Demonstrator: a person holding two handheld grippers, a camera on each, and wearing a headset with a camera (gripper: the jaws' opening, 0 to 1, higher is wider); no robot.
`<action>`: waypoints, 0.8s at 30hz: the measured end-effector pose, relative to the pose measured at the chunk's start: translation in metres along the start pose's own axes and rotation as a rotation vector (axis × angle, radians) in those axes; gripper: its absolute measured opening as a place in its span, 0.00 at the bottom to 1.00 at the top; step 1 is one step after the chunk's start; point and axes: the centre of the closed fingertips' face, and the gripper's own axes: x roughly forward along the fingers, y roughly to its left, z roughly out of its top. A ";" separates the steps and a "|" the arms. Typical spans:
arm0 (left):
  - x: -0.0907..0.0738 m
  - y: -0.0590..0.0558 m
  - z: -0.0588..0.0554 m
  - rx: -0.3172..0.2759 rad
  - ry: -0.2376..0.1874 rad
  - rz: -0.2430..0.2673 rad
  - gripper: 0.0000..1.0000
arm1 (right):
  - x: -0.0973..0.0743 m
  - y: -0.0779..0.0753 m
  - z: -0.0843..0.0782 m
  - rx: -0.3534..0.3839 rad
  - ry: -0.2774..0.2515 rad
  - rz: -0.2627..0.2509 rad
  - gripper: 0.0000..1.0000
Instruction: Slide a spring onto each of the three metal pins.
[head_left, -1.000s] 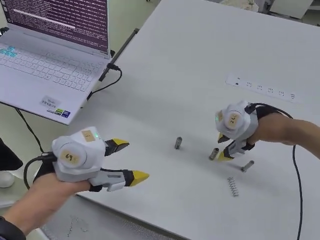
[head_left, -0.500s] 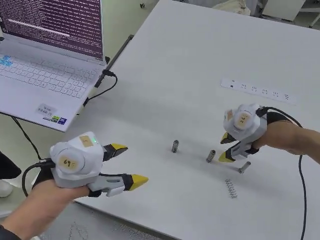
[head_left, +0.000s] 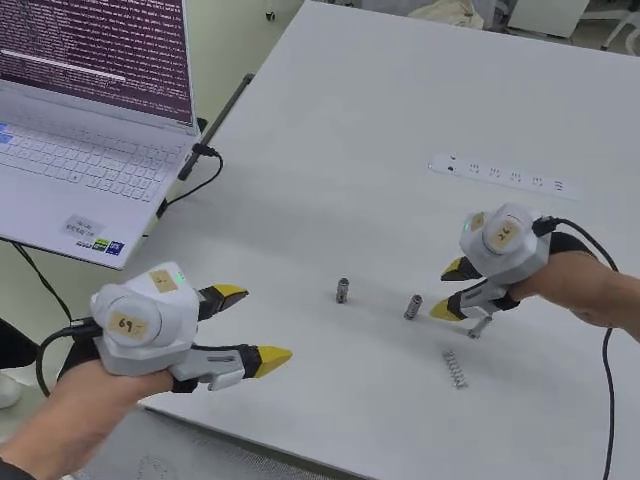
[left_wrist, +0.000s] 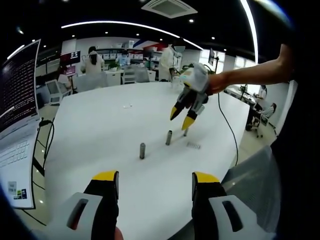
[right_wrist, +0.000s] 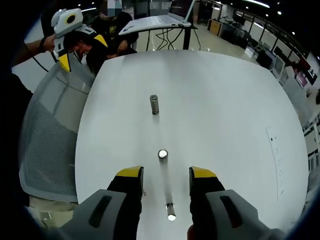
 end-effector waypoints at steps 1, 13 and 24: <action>0.000 0.000 0.000 0.000 -0.001 0.000 0.55 | -0.001 0.000 -0.001 0.009 -0.007 -0.004 0.35; 0.003 -0.001 0.007 0.000 -0.010 -0.001 0.55 | -0.022 0.001 -0.014 0.132 -0.112 -0.089 0.38; 0.007 -0.003 0.010 0.008 -0.006 -0.014 0.56 | -0.049 0.007 -0.032 0.218 -0.188 -0.164 0.42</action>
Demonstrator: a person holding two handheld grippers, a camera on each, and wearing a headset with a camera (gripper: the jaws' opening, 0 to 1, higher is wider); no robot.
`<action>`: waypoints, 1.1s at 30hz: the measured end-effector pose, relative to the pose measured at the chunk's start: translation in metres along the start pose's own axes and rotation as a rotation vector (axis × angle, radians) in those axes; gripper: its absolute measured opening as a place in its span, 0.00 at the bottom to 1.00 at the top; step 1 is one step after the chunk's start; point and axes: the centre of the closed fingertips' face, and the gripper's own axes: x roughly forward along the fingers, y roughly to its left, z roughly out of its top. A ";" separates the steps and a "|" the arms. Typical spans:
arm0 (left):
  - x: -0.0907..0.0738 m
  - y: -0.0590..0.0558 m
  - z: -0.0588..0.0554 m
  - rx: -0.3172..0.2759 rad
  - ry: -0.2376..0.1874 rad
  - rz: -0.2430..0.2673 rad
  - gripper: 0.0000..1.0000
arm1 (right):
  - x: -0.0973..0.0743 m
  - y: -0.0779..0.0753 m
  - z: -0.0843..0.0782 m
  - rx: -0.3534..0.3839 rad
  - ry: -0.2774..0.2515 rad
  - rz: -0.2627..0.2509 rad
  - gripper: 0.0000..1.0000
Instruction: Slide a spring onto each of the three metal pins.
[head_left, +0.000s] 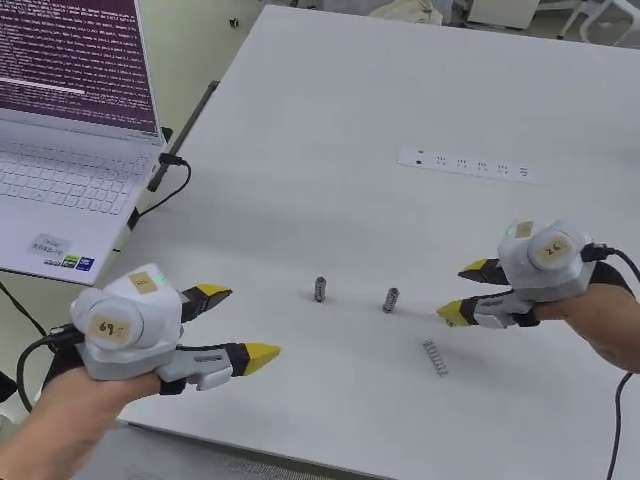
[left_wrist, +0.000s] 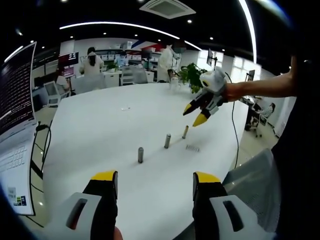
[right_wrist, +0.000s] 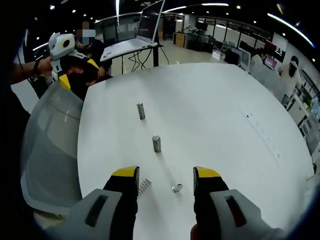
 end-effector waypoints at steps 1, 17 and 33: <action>0.000 0.000 0.000 0.001 0.001 -0.001 0.56 | -0.003 0.000 0.000 0.002 -0.008 -0.006 0.43; 0.004 0.000 0.000 -0.006 0.006 -0.003 0.57 | -0.046 0.011 -0.032 0.130 -0.100 -0.106 0.48; 0.007 -0.001 0.004 0.000 0.007 -0.010 0.57 | -0.070 0.029 -0.047 0.254 -0.198 -0.172 0.54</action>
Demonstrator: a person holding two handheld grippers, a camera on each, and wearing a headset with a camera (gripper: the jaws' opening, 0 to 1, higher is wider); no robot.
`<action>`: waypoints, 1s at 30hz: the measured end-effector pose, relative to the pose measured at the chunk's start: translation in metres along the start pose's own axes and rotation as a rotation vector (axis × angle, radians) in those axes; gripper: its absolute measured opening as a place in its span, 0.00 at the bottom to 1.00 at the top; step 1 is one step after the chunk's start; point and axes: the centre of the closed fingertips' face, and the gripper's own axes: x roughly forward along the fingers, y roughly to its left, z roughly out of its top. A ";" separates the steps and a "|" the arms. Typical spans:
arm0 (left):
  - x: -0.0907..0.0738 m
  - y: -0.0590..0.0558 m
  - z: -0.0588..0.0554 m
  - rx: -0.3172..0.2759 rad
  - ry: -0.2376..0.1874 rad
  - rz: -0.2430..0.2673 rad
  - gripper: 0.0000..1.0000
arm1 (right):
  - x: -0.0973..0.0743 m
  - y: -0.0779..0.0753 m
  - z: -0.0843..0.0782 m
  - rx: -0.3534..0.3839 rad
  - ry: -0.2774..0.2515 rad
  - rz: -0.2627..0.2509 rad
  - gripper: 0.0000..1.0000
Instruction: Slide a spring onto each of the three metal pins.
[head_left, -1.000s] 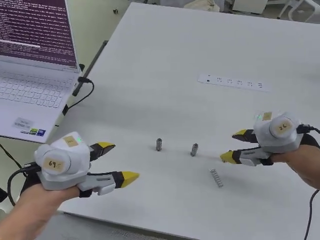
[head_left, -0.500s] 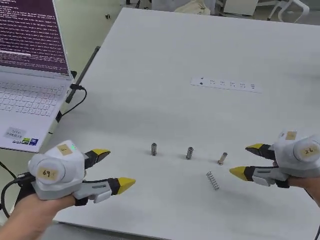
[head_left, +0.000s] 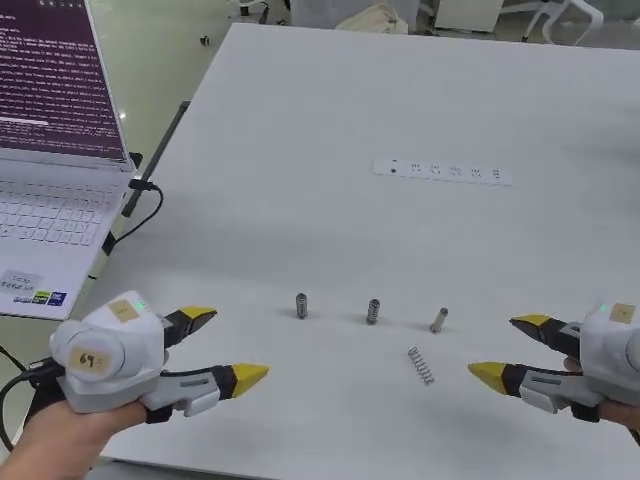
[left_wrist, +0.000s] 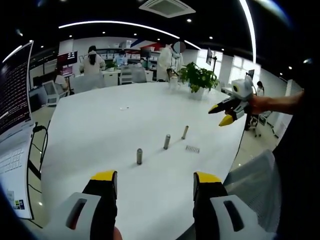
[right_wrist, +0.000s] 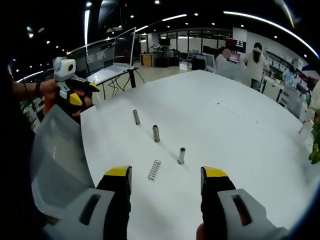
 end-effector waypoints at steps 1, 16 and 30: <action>0.000 0.000 0.000 0.000 0.000 -0.001 0.57 | -0.001 0.001 0.000 0.005 -0.003 -0.002 0.55; 0.001 0.001 -0.001 0.000 0.002 0.002 0.58 | -0.015 0.008 -0.008 0.046 -0.023 -0.021 0.60; 0.003 -0.001 0.000 0.003 0.004 -0.001 0.57 | -0.020 0.015 -0.017 0.069 -0.015 -0.017 0.63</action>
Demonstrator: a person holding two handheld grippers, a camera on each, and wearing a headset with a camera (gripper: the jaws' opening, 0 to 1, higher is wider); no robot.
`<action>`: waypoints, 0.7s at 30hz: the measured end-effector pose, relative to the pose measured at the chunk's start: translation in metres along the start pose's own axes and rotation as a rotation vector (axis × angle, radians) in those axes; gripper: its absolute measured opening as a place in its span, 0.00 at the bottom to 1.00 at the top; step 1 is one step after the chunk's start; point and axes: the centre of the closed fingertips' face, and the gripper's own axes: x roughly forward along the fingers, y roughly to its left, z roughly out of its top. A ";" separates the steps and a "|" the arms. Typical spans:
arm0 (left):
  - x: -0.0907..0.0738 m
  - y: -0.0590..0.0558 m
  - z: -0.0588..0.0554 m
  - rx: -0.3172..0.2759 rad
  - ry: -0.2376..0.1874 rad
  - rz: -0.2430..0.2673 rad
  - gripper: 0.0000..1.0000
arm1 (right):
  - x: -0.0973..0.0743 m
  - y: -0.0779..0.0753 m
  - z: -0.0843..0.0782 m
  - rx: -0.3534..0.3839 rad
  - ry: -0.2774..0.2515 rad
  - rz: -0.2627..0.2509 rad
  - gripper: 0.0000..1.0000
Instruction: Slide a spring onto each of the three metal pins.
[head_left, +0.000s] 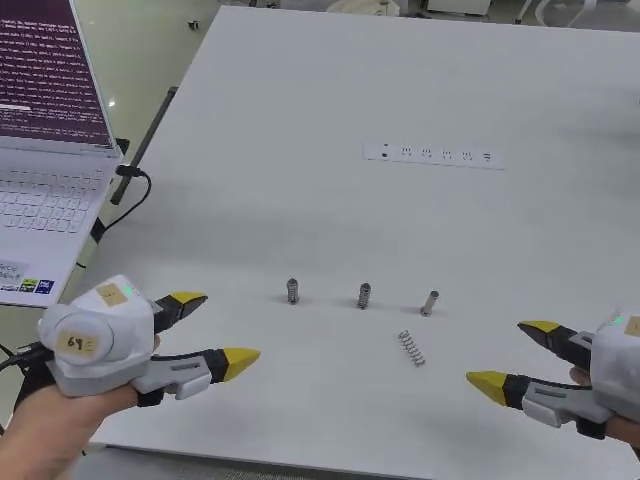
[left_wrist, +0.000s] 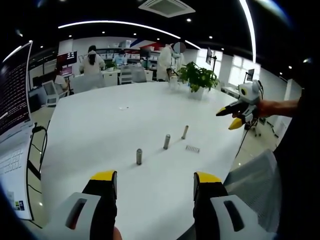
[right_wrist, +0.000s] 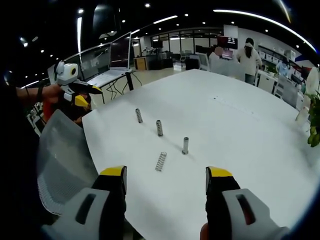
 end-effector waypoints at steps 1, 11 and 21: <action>0.000 0.000 0.000 0.001 0.000 -0.001 0.57 | 0.000 0.000 0.000 0.000 -0.001 0.000 0.63; 0.013 -0.013 0.004 0.054 0.024 -0.052 0.57 | -0.003 0.001 -0.002 0.006 -0.001 -0.001 0.64; 0.033 -0.035 0.015 0.135 0.046 -0.136 0.57 | -0.006 0.000 -0.005 0.019 0.000 -0.005 0.65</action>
